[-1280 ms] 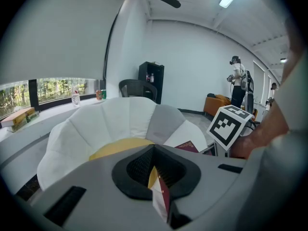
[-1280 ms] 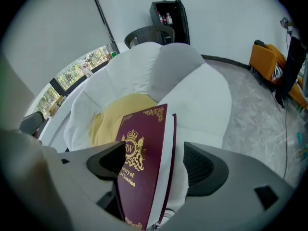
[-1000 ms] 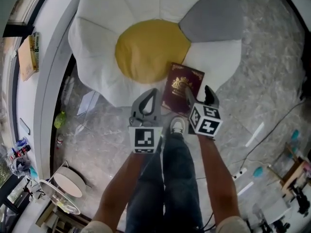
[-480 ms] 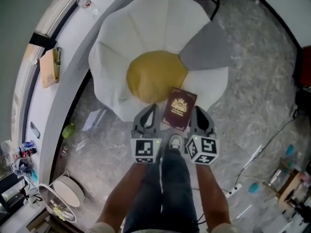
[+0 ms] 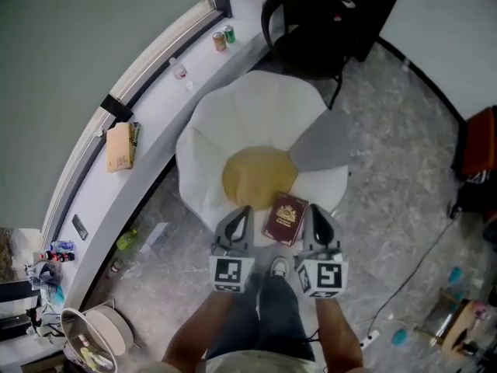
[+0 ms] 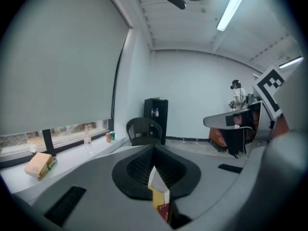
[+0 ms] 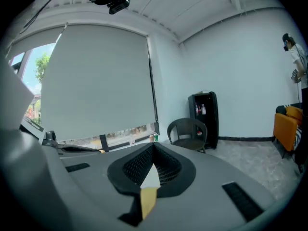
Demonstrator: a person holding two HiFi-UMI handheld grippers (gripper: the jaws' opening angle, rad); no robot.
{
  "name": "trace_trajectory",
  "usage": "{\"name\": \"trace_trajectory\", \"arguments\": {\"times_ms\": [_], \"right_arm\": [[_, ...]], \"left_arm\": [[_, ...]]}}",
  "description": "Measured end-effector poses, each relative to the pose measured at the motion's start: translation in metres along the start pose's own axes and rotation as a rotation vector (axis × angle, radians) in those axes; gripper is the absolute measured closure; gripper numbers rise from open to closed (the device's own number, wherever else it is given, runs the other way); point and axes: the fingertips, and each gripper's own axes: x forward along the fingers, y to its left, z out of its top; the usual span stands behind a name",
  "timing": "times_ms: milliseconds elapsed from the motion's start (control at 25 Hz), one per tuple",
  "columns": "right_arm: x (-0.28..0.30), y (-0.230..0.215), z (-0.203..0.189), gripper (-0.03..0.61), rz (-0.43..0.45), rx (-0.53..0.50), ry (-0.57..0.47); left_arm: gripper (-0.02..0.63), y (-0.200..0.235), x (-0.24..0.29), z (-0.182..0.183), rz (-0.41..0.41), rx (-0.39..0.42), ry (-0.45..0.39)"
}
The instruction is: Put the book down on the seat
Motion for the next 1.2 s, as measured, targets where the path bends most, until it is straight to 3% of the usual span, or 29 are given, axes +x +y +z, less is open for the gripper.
{"name": "trace_trajectory", "arguments": {"times_ms": [280, 600, 920, 1200], "right_arm": [[-0.044, 0.025, 0.116, 0.574, 0.055, -0.065, -0.149], [-0.078, 0.047, 0.194, 0.574, 0.062, -0.108, -0.239], [-0.073, 0.063, 0.206, 0.574, 0.068, -0.152, -0.247], [-0.079, 0.05, 0.209, 0.574, 0.034, -0.185, -0.241]], "left_arm": [[0.609, 0.01, -0.047, 0.098, 0.014, 0.048, -0.087], [0.608, 0.017, -0.086, 0.189, 0.024, 0.084, -0.209], [0.609, 0.03, -0.098, 0.202, 0.037, 0.073, -0.223], [0.608, 0.03, -0.097, 0.207, 0.037, 0.069, -0.242]]}}
